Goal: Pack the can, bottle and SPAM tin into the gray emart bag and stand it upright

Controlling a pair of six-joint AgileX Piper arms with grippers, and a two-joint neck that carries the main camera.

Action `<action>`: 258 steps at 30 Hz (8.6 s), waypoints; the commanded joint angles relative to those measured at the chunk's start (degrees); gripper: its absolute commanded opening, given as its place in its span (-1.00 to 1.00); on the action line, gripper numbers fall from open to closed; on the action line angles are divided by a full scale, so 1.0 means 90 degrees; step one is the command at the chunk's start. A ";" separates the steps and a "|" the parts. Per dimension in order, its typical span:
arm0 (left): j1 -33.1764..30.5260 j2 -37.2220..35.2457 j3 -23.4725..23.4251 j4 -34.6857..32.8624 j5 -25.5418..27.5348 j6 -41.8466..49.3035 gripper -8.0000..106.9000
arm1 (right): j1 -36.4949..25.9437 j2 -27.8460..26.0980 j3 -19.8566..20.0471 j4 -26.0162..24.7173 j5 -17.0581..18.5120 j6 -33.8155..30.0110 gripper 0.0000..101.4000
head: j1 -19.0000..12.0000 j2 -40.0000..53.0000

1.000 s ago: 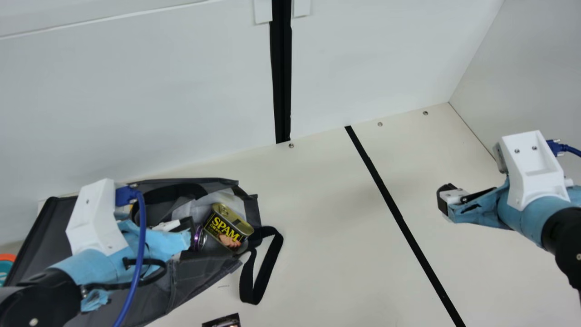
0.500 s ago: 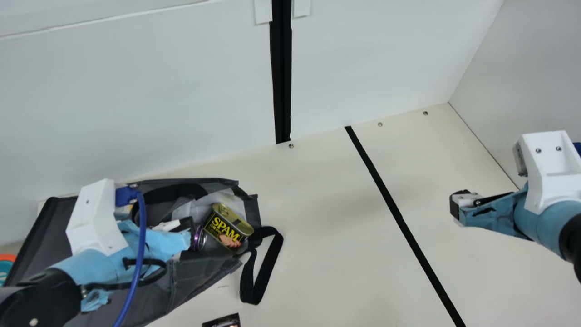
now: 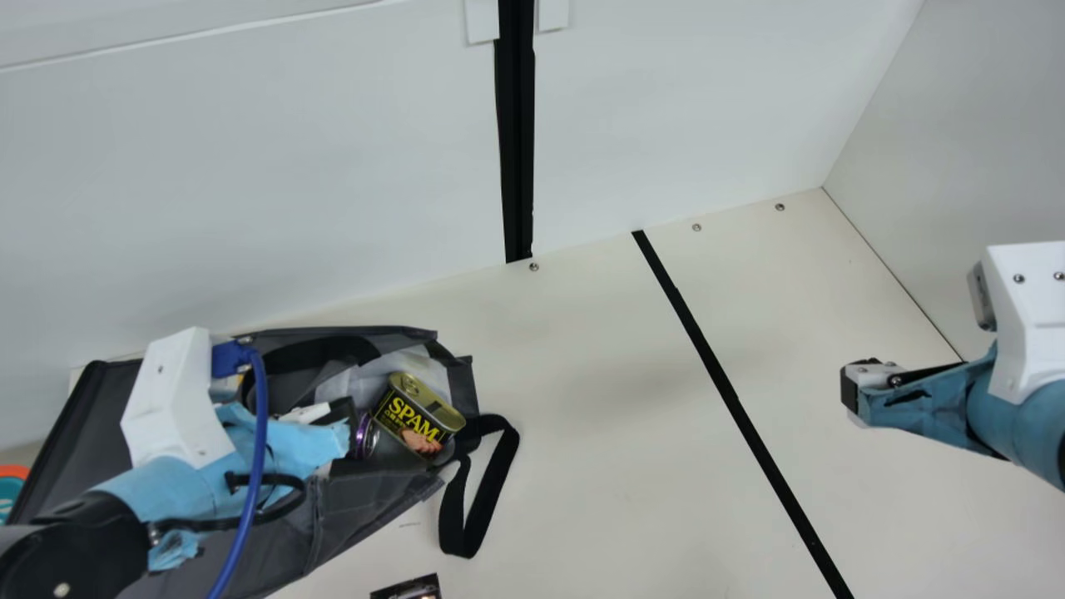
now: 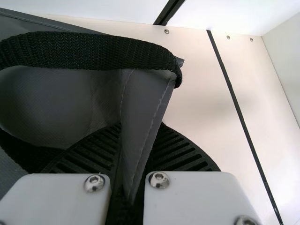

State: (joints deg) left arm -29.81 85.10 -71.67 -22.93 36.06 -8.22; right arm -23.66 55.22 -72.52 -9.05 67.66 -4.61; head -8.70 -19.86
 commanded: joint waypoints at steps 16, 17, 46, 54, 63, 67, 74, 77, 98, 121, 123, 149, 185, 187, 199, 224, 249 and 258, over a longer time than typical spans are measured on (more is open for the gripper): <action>0.0000 0.0000 0.0000 0.0000 0.0000 0.0000 -1.00 | -0.0415 -0.0091 -0.0201 0.0107 0.0249 -0.0048 0.87 | -0.0144 -0.0015; 0.0000 0.0000 0.0000 0.0000 0.0000 0.0000 -1.00 | -0.0436 -0.0100 -0.0195 0.0112 0.0249 -0.0047 0.87 | -0.0144 -0.0015; 0.0000 0.0000 0.0000 0.0000 0.0000 0.0000 -1.00 | -0.0476 -0.0081 -0.0169 0.0158 0.0249 -0.0005 0.87 | -0.0144 -0.0015; 0.0000 0.0000 0.0000 0.0000 0.0000 0.0000 -1.00 | -0.0410 0.0038 -0.0229 0.0306 0.0179 -0.0167 0.87 | -0.0144 -0.0015; 0.0000 0.0000 0.0000 0.0000 0.0000 0.0000 -1.00 | -0.0581 0.0294 -0.0193 0.0611 -0.0086 -0.0580 0.87 | -0.0144 -0.0015; 0.0000 0.0000 0.0000 0.0000 0.0000 0.0000 -1.00 | -0.0698 0.0471 -0.0215 0.0838 -0.0180 -0.0826 0.87 | -0.0144 -0.0015; 0.0000 0.0000 0.0000 0.0000 0.0000 0.0000 -1.00 | -0.0947 0.0844 -0.0321 0.1353 -0.0272 -0.1339 0.87 | -0.0144 -0.0015; 0.0000 0.0000 0.0000 0.0000 0.0000 0.0000 -1.00 | -0.1035 0.1004 -0.0372 0.1614 -0.0302 -0.1571 0.87 | -0.0144 -0.0015; 0.0000 0.0000 0.0000 0.0000 0.0000 0.0000 -1.00 | -0.1353 0.2161 -0.0147 0.3566 -0.0833 -0.3483 0.87 | -0.0144 -0.0015; 0.0000 0.0000 0.0000 0.0000 0.0000 0.0000 -1.00 | -0.0913 0.3379 0.0088 0.5201 -0.1001 -0.5562 0.87 | -0.0144 -0.0015; 0.0000 0.0000 0.0000 0.0000 0.0000 0.0000 -1.00 | -0.0871 0.3484 0.0080 0.5293 -0.0994 -0.5708 0.87 | -0.0144 -0.0015; 0.0000 0.0000 0.0000 0.0000 0.0000 0.0000 -1.00 | 0.0006 0.4585 0.0138 0.6150 -0.0956 -0.7237 0.87 | -0.0144 -0.0015; 0.0000 0.0000 0.0000 0.0000 0.0000 0.0000 -1.00 | 0.1772 0.5890 -0.0243 0.7086 -0.1411 -0.7655 0.87 | -0.0144 -0.0015; 0.0000 0.0000 0.0000 0.0000 0.0000 0.0000 -1.00 | 0.1858 0.5977 -0.0297 0.7116 -0.1437 -0.7640 0.87 | -0.0144 -0.0015; 0.0000 0.0000 0.0000 0.0000 0.0000 0.0000 -1.00 | 0.2305 0.6550 -0.0777 0.7259 -0.1546 -0.7500 0.87 | -0.0144 -0.0015; 0.0000 0.0000 0.0000 0.0000 0.0000 0.0000 -1.00 | 0.3240 0.7626 -0.2036 0.7354 -0.1738 -0.6916 0.87 | -0.0144 -0.0015; 0.0000 0.0000 0.0000 0.0000 0.0000 0.0000 -1.00 | 0.3437 0.7730 -0.2134 0.7642 -0.1526 -0.6739 -1.00 | -0.0144 -0.0015; 0.0010 -0.0140 0.0116 -0.0020 0.0015 0.0016 -1.00 | 0.3266 0.7314 -0.1697 0.7883 -0.1183 -0.6708 -1.00 | -0.0144 -0.0015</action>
State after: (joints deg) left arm -29.81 84.89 -71.34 -22.93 36.06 -8.22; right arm 5.83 121.60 -88.31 61.29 56.38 -64.97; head -8.70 -19.86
